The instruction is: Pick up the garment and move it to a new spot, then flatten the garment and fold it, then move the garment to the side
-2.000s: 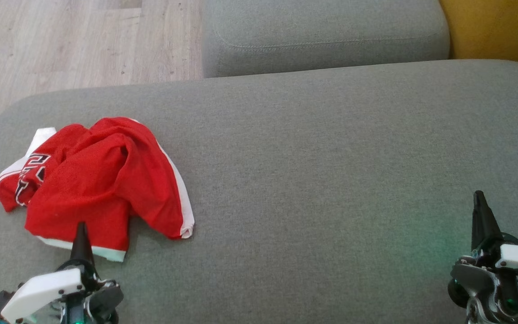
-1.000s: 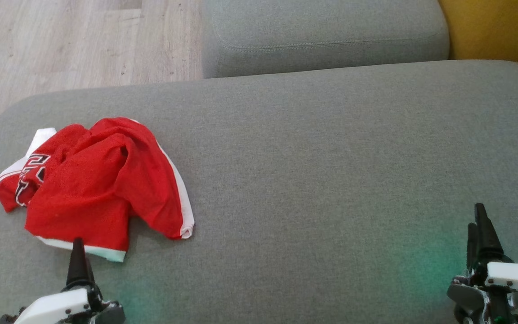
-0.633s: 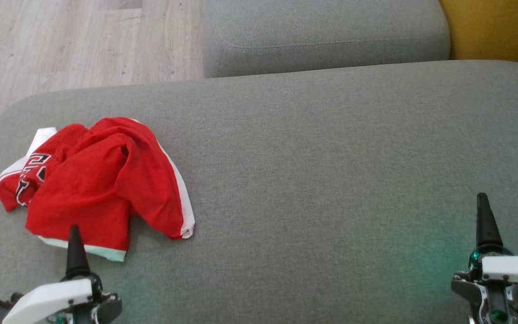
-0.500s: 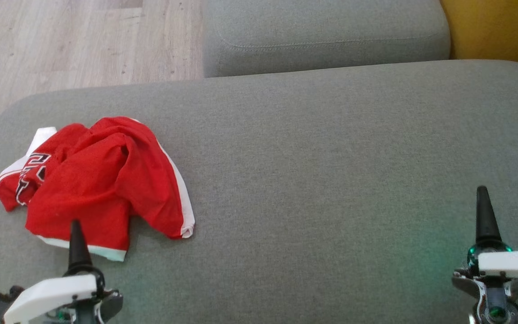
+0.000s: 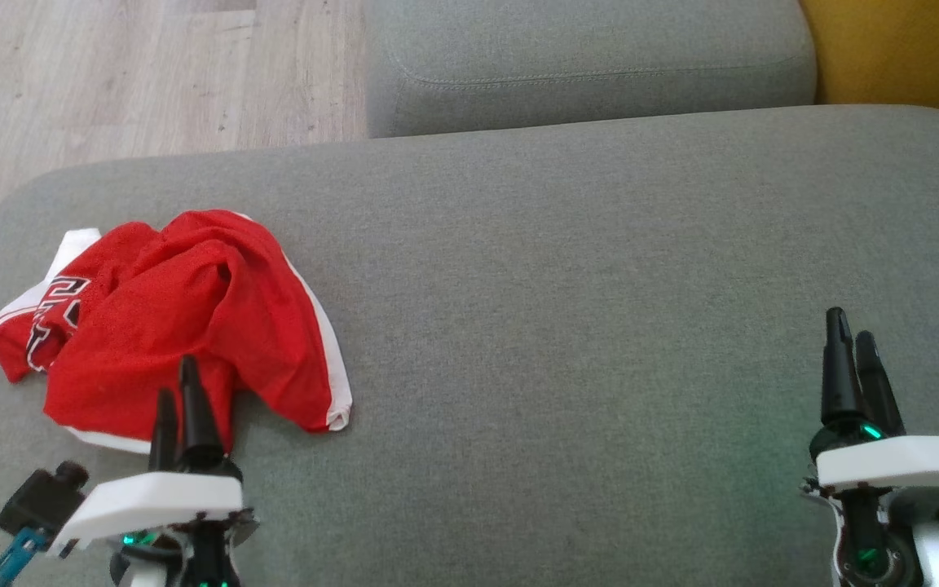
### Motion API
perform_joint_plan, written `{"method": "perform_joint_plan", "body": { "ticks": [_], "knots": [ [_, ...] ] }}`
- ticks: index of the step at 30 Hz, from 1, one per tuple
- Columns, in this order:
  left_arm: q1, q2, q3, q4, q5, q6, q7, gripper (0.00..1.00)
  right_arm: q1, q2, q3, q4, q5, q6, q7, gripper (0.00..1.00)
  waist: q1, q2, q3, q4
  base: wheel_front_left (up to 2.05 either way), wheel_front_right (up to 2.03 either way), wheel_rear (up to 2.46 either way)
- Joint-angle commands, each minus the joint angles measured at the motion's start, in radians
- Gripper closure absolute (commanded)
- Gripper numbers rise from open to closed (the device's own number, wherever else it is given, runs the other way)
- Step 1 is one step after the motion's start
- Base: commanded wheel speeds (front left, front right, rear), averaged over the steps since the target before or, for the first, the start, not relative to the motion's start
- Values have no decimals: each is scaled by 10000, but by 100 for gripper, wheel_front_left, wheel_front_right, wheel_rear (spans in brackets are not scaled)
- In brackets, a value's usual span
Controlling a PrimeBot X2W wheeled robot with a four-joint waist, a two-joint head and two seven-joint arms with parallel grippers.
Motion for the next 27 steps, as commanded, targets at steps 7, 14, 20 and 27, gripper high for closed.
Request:
{"method": "perform_joint_plan", "body": {
  "ticks": [7, 14, 20, 27],
  "knots": [
    [-639, 70, -347, -759, 1589, 212, -334, 0, -334, -81, 366, -662, -1453, -4, -341, 0, 0, 0, 8, -24, 0, 0, 0],
    [-707, 147, -825, -964, 2917, 255, -540, 0, -298, -86, 541, -809, -2502, -4, -547, 0, 0, 0, 3, -73, 0, 0, 0],
    [-792, 347, -1339, -984, 3822, 351, -687, 0, -286, -88, 671, -873, -3273, -4, -695, 0, 0, 0, -13, -89, 0, 0, 0],
    [-967, 690, -2155, -908, 4987, 695, -892, 0, -257, -93, 853, -972, -4356, -5, -901, 0, 0, 0, -46, -91, 0, 0, 0]
  ]
}}
